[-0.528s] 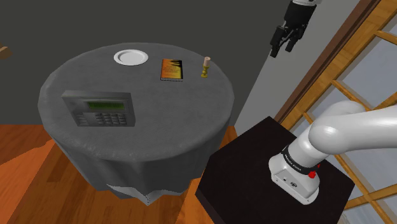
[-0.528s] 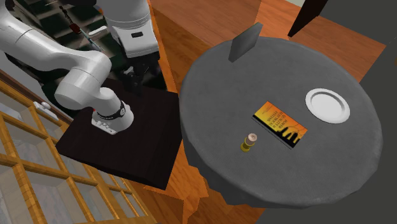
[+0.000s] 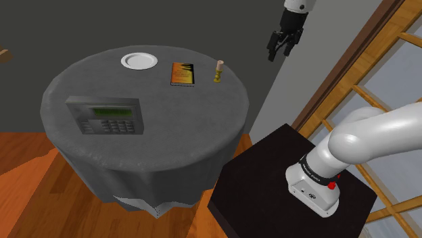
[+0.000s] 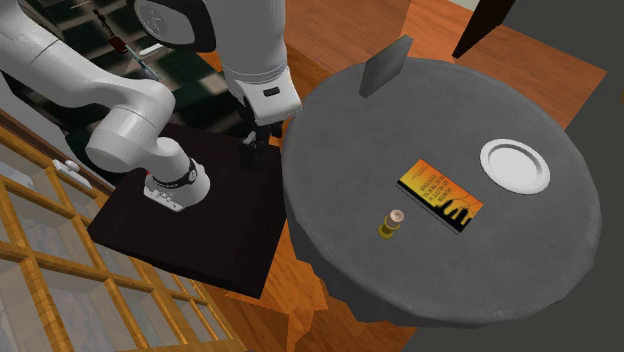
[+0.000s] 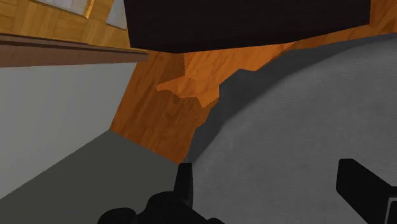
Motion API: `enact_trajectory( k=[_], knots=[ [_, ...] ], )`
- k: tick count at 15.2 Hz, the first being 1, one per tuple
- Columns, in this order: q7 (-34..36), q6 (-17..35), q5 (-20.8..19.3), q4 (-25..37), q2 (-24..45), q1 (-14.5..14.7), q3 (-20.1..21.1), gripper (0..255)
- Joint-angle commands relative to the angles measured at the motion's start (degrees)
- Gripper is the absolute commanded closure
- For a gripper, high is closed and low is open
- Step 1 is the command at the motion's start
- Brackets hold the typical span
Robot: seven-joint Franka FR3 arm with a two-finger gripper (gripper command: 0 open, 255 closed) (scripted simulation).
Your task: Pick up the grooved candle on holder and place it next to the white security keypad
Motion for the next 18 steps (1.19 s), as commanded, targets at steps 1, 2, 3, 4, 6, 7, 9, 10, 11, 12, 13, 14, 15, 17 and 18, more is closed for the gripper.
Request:
enact_trajectory(
  k=[1, 2, 3, 4, 6, 7, 9, 10, 11, 12, 13, 14, 15, 17, 18],
  knots=[
    [-0.12, 3.12, 0.35, 1.01, 3.77, 0.22, -0.29, 0],
    [-0.27, 4.56, 0.52, 1.75, 5.81, 0.31, -0.48, 0],
    [-0.44, 5.94, 0.72, 2.56, 7.88, 0.39, -0.67, 0],
    [-0.62, 7.26, 0.94, 3.44, 9.96, 0.48, -0.84, 0],
    [-1.03, 9.72, 1.43, 5.44, 14.17, 0.64, -1.16, 0],
    [-1.26, 10.85, 1.71, 6.56, 16.29, 0.72, -1.31, 0],
    [-1.75, 12.90, 2.34, 9.01, 20.55, 0.86, -1.58, 0],
    [-2.01, 13.83, 2.68, 10.35, 22.70, 0.92, -1.70, 0],
    [-2.29, 14.68, 3.04, 11.76, 24.85, 0.96, -1.80, 0],
    [-2.57, 15.46, 3.42, 13.25, 27.00, 1.01, -1.89, 0],
    [-2.86, 16.17, 3.81, 14.81, 29.17, 1.04, -1.97, 0],
    [-3.15, 16.81, 4.22, 16.45, 31.34, 1.05, -2.02, 0],
    [-3.45, 17.37, 4.64, 18.17, 33.51, 1.05, -2.07, 0],
    [-4.04, 18.27, 5.50, 21.85, 37.89, 1.00, -2.09, 0],
    [-4.33, 18.60, 5.93, 23.82, 40.09, 0.95, -2.07, 0]
  ],
)
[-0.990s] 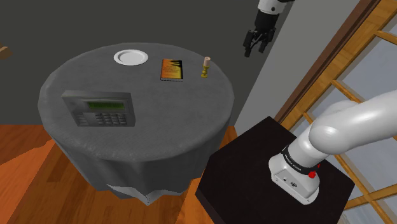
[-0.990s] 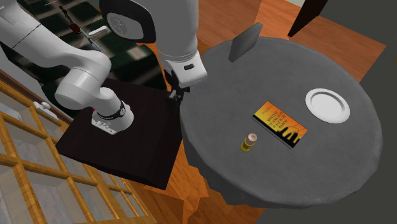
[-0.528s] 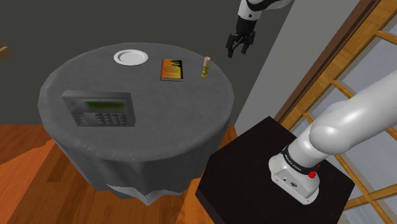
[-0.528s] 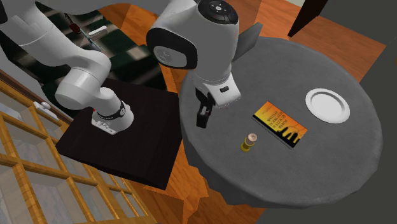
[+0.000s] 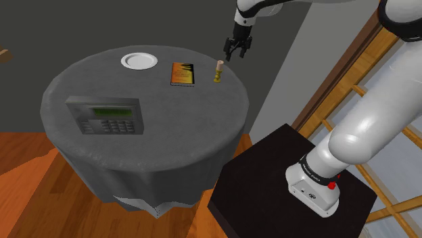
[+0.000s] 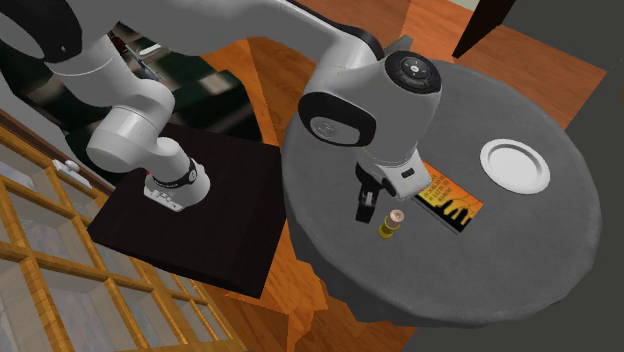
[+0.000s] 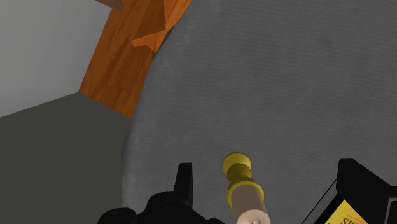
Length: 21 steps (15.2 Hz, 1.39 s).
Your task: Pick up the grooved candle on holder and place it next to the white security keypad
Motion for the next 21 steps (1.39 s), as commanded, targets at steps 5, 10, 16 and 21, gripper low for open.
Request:
enact_trajectory(
  k=[5, 10, 16, 21],
  knots=[
    [-1.53, 0.81, 2.48, 13.07, 13.27, -0.50, 0.37, 0],
    [-1.87, 2.56, 3.09, 15.54, 17.36, -0.72, 0.61, 0],
    [-1.99, 5.51, 3.27, 13.95, 18.73, -0.72, 0.70, 0],
    [-1.99, 5.51, 3.27, 13.96, 18.73, -0.72, 0.70, 0]
  ],
)
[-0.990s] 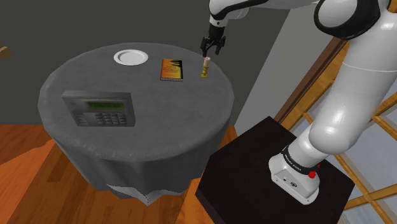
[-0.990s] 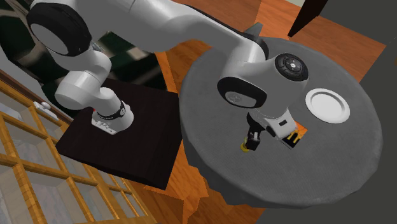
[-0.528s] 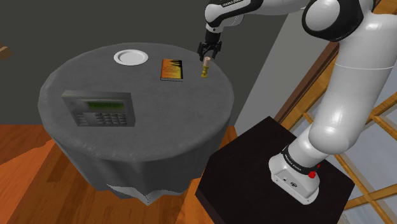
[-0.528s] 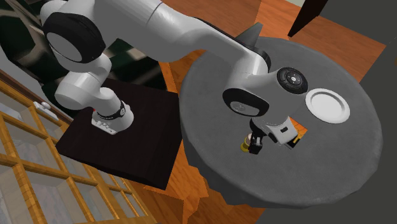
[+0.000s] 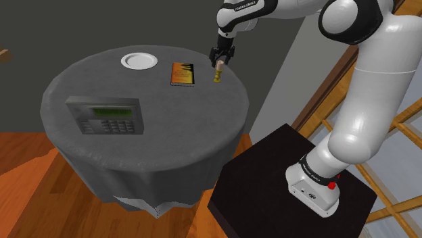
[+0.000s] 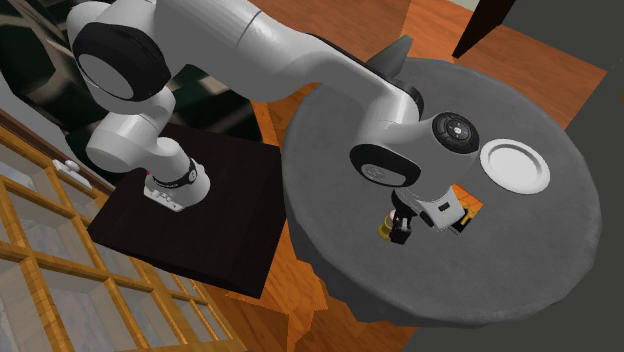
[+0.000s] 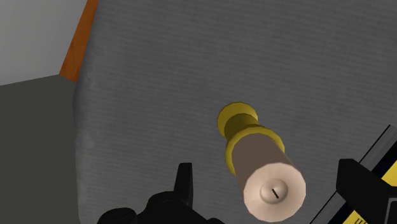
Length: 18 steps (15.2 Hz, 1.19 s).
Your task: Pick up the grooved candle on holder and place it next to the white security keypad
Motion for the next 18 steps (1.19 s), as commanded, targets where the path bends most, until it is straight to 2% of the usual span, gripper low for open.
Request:
enact_trajectory(
  k=[1, 2, 11, 18],
  knots=[
    [0.00, 0.00, 0.00, 0.00, 0.00, 0.00, 0.00, 0],
    [0.00, 0.00, 0.00, 0.00, 0.00, 0.00, 0.00, 255],
    [0.00, 0.01, 0.00, -0.01, 0.00, 0.00, 0.00, 255],
    [0.24, -4.62, -0.26, 2.77, -1.86, 0.03, -0.11, 255]
  ],
)
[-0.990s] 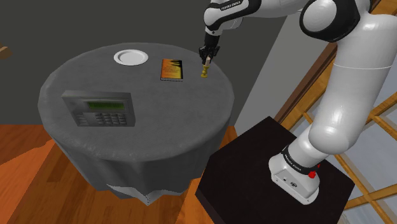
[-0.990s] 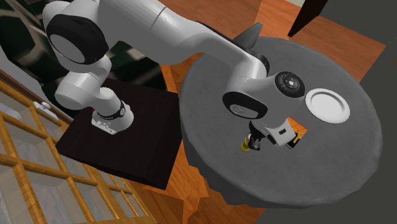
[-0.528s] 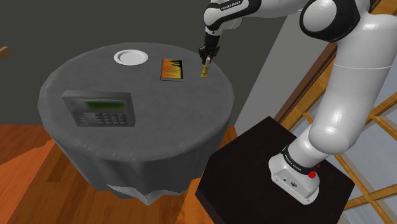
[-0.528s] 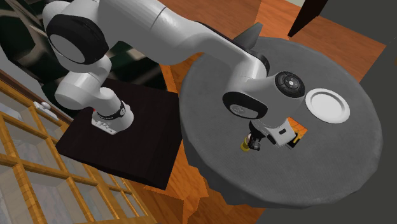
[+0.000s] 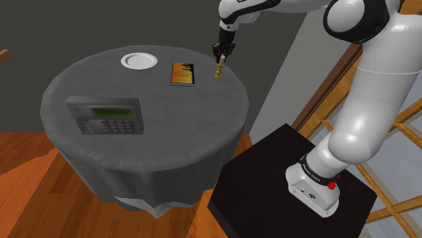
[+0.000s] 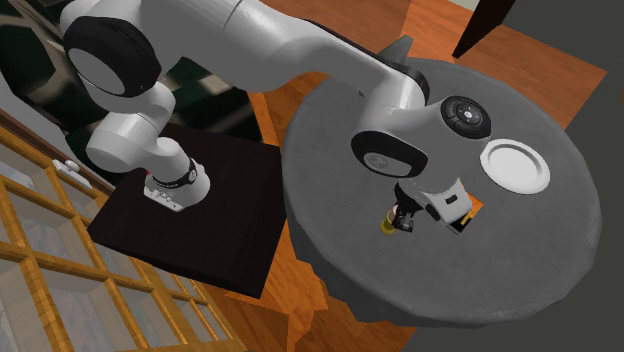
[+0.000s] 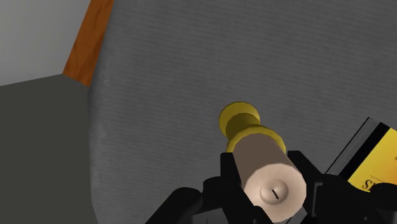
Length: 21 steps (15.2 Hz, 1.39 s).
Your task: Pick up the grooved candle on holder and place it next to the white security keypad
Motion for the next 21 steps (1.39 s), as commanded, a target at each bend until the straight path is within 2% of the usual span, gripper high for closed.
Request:
enact_trajectory(
  k=[1, 21],
  knots=[
    [0.12, -1.52, -0.05, 1.31, -0.20, 0.03, 0.00, 255],
    [0.60, -16.11, -0.41, 13.98, -2.13, -0.10, -0.16, 255]
  ],
)
